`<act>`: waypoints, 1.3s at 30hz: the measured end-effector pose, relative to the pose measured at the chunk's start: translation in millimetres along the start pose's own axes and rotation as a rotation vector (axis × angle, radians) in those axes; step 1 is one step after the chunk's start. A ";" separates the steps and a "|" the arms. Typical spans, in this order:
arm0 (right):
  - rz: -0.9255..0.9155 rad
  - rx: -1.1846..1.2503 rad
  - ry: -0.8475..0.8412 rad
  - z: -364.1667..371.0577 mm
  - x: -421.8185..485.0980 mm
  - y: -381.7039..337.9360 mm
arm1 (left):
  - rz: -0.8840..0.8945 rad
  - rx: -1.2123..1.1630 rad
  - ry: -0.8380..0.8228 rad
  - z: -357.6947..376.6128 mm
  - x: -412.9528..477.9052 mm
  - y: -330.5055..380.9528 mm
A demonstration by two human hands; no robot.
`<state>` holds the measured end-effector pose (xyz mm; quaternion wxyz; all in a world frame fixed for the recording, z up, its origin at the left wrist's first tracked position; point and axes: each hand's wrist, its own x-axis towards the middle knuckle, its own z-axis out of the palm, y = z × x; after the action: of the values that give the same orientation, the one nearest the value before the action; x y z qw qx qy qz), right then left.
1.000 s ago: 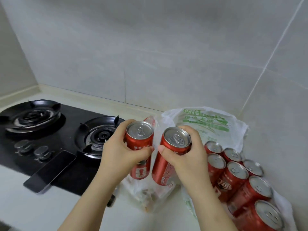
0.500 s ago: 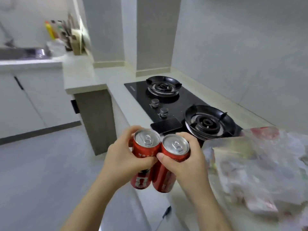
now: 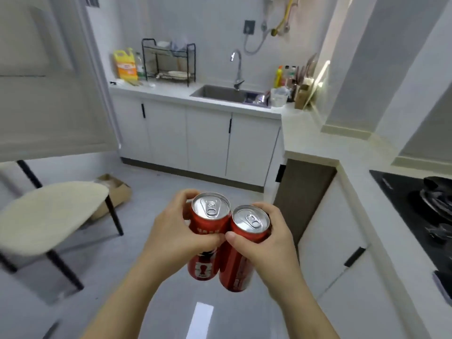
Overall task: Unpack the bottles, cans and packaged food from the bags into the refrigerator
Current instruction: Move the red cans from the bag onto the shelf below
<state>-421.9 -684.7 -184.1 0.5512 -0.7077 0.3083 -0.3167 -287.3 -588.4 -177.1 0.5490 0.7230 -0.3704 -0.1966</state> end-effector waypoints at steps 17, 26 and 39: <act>-0.156 0.145 -0.675 330.0 43.9 -66.9 | -0.216 0.107 0.716 -288.0 -54.6 -76.1; -0.227 0.201 -0.994 437.8 21.7 -100.0 | -0.315 0.144 1.064 -355.9 -104.1 -86.9; -0.351 0.321 -1.235 586.0 27.1 -172.8 | -0.283 0.215 1.386 -476.1 -105.9 -82.4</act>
<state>71.5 -328.3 -125.0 0.6657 -0.7079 -0.2353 0.0203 -0.7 -190.0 -115.2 0.5531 0.7728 0.1437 0.2761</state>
